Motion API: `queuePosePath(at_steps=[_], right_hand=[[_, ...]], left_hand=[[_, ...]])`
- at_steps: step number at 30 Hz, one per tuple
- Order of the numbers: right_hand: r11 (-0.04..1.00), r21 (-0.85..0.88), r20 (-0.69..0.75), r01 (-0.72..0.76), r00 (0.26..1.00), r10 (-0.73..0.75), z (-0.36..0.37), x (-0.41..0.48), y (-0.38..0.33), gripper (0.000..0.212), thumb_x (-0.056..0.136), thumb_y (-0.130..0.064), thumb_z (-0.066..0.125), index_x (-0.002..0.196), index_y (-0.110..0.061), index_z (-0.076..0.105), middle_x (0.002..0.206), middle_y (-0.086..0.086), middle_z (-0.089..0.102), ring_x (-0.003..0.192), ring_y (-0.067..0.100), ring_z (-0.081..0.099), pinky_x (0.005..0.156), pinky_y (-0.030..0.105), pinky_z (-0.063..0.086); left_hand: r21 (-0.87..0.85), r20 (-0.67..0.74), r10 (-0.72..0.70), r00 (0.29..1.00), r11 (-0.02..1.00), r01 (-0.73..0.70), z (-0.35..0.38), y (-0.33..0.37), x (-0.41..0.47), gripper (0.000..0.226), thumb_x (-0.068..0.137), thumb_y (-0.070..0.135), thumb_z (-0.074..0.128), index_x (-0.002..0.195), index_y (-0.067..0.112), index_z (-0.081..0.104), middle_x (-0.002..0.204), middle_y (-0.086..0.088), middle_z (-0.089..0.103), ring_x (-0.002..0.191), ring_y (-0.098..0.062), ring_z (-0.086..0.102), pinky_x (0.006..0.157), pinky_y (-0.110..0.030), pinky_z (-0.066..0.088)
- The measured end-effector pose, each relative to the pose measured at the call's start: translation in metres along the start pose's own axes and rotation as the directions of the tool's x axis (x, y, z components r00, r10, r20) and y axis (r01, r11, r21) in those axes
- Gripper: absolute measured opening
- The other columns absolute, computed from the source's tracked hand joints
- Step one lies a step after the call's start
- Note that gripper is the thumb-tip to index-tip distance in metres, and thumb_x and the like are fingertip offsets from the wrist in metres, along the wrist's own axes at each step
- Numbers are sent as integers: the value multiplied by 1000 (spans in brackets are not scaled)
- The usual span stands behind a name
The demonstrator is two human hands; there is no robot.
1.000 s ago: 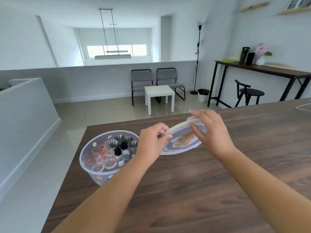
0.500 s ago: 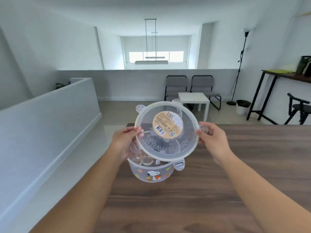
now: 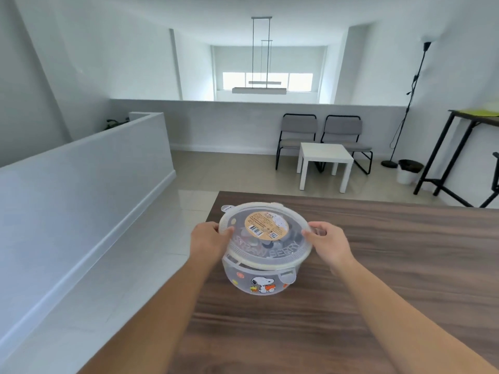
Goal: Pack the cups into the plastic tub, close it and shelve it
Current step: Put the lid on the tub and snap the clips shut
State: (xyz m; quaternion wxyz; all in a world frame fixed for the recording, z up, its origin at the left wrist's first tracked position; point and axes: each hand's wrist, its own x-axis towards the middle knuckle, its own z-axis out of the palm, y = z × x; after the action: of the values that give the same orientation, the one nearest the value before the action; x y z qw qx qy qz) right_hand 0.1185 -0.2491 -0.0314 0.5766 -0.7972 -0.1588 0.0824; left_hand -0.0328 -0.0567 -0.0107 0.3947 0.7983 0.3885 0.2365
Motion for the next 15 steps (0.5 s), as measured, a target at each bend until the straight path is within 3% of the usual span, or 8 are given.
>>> queuePosePath(at_steps=[4, 10, 15], right_hand=[[1000, -9, 11, 4, 1000, -4, 3, 3, 5, 13, 81, -25, 69, 93, -27, 63, 97, -7, 63, 99, 9, 54, 86, 28, 42], [998, -64, 28, 14, 1000, -12, 9, 8, 3, 25, 83, -26, 67, 107, -19, 66, 103, -5, 64, 102, 10, 54, 91, 30, 44], [999, 41, 47, -7, 999, 5, 11, 9, 9, 21, 84, -23, 67, 104, -23, 65, 105, -6, 63, 102, 8, 53, 90, 29, 42]], left_hand=[[51, -70, 38, 997, 998, -34, 5, -5, 1, 19, 82, 24, 62, 78, 6, 67, 86, -12, 64, 68, -21, 55, 63, -27, 42], [33, -66, 38, 997, 999, -35, 3, -8, 5, 13, 82, 21, 62, 79, 10, 69, 75, -7, 68, 71, -24, 62, 67, -33, 52], [58, -36, 54, 998, 997, -51, 2, -12, 11, 13, 84, 23, 63, 89, 13, 70, 81, -3, 67, 73, -19, 60, 67, -26, 48]])
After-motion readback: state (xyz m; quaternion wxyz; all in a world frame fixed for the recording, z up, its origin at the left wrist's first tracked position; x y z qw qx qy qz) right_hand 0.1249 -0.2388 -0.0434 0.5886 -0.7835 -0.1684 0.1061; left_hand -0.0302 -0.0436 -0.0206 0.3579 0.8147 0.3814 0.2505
